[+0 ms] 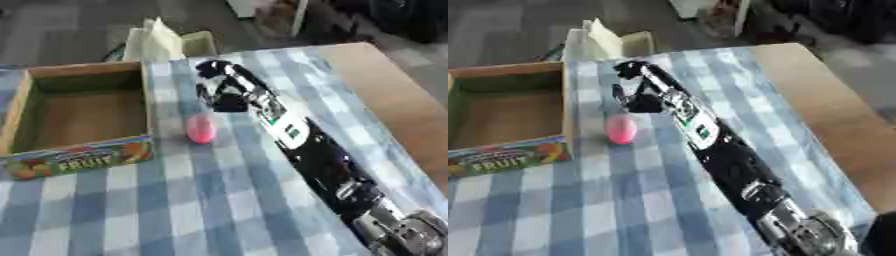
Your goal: Pick up objects on the table and place them in the box.
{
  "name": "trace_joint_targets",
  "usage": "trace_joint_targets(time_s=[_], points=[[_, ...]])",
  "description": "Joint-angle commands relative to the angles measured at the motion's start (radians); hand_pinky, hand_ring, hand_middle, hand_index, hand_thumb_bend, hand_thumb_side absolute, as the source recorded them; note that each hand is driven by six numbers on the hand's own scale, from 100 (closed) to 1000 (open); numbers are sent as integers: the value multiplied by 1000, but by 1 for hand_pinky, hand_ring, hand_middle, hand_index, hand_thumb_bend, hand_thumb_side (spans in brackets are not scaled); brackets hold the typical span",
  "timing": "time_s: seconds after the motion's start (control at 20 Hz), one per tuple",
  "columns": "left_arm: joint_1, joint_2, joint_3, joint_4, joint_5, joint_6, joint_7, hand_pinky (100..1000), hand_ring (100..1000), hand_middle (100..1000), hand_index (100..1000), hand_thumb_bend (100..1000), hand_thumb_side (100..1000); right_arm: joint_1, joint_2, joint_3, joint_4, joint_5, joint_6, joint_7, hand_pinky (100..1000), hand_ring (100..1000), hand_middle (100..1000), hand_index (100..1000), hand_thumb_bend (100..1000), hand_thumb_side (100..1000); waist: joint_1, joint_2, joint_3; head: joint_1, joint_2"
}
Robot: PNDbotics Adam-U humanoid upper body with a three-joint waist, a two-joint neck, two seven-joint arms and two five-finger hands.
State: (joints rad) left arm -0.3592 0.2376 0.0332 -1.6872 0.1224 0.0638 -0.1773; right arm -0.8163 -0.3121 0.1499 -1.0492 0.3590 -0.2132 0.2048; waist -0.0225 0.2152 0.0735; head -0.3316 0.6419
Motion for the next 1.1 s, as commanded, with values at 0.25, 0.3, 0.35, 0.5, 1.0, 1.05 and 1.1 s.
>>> trace_joint_targets(time_s=[0.25,0.3,0.35,0.5,1.0,1.05,1.1], points=[[-6,17,3,-12,-4,-1,-3,690,489,520,557,100,862,-9,-21,2,-8,22,-39,127,615,874,791,903,146,424,-1,-21,-1,1,4],[-7,17,3,-12,-4,-1,-3,690,489,520,557,100,861,-9,-21,-1,-9,27,-42,146,619,877,797,904,169,432,-2,-21,-1,1,5],[-7,17,3,-12,-4,-1,-3,690,489,520,557,100,861,-9,-22,-5,-10,31,-45,163,619,877,798,904,171,433,-2,-21,-1,2,5],[-5,17,3,-11,-5,-1,-3,690,489,520,557,100,863,-11,-23,-16,-14,49,-49,217,627,883,811,908,213,443,-2,-21,-1,3,4],[-5,17,4,-12,-6,-1,-4,691,489,521,557,100,864,-15,-34,-32,-23,193,-57,340,668,892,837,902,349,449,-3,-19,-1,2,7],[-5,17,4,-12,-6,-1,-4,691,489,521,557,100,864,-15,-34,-33,-23,210,-57,341,669,892,836,901,350,449,-3,-19,-1,2,7],[-5,17,4,-12,-6,-1,-5,691,489,521,557,100,865,-15,-34,-34,-23,228,-59,341,670,891,836,901,352,448,-3,-19,0,2,6]])
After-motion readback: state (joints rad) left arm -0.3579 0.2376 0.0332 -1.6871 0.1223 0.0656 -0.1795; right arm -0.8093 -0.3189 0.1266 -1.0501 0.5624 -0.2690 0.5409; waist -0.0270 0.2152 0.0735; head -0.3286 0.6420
